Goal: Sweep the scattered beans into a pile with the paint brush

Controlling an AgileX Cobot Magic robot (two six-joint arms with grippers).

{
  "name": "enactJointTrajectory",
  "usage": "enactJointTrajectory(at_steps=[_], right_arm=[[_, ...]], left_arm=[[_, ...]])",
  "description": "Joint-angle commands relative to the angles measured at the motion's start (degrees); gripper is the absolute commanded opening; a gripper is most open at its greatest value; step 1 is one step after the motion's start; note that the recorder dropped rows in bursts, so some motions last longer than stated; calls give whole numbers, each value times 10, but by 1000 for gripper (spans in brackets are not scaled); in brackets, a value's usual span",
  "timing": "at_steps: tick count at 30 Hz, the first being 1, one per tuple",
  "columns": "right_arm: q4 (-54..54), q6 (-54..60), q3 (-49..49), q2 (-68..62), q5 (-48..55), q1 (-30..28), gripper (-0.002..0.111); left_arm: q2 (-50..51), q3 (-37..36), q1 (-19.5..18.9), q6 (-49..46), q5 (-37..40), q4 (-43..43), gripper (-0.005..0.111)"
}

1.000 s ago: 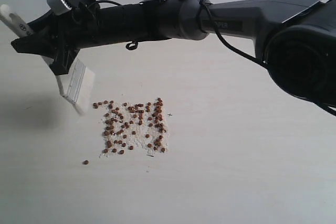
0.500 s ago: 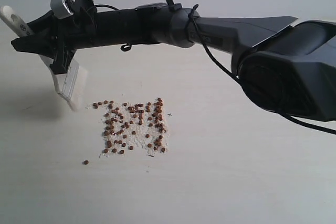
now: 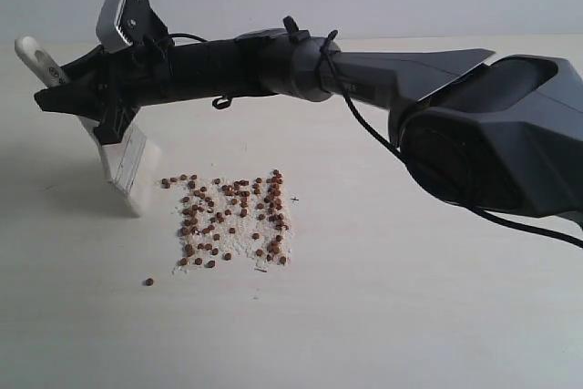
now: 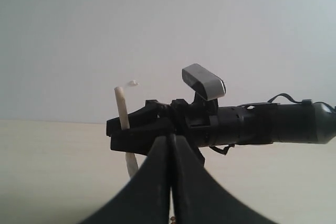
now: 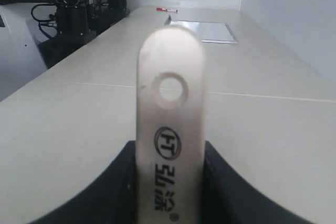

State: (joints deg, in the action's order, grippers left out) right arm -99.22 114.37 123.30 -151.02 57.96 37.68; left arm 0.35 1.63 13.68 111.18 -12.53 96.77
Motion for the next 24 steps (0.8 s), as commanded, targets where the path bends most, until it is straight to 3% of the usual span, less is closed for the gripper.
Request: enactJointTrajectory(at_steps=[1, 11, 24], right_arm=[[9, -53, 5, 3, -12, -3, 0], [47, -167, 5, 3, -26, -20, 0], [174, -241, 5, 28, -52, -23, 0]], left_arm=[[-4, -3, 0, 0, 2, 0, 0], [-4, -3, 0, 0, 2, 0, 0], [-4, -3, 0, 0, 2, 0, 0]])
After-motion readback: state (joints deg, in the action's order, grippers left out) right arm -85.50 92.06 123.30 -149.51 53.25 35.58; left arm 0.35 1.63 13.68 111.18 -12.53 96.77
